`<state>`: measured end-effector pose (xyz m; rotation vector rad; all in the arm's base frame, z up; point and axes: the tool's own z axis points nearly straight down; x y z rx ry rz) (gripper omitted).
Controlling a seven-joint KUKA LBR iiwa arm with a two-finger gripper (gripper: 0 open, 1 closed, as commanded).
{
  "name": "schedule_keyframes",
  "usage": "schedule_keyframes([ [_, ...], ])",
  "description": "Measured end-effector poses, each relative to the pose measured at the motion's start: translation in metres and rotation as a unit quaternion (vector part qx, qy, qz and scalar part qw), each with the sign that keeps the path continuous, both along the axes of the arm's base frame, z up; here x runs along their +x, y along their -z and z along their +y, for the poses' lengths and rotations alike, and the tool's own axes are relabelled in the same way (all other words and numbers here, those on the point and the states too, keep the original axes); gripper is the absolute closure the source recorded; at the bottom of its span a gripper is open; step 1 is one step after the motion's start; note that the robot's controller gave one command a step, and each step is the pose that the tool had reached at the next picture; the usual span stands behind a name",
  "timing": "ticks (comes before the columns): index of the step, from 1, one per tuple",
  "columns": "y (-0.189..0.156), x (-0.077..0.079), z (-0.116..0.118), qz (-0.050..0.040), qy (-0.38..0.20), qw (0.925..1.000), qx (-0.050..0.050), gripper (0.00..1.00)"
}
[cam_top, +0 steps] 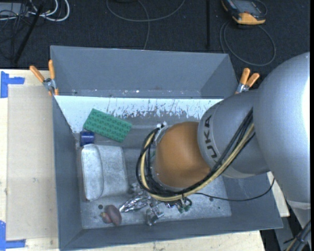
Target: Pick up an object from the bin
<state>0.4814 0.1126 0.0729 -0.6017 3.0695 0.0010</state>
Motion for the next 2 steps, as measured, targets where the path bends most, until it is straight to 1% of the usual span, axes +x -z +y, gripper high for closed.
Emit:
schedule_keyframes([
  [1, -0.0007, 0.0017, 0.0003, 0.0038, 0.002, 1.0, -0.001, 0.0],
  [2, -0.0022, 0.0028, 0.0007, 0.0031, 0.003, 1.0, 0.0, 1.0],
])
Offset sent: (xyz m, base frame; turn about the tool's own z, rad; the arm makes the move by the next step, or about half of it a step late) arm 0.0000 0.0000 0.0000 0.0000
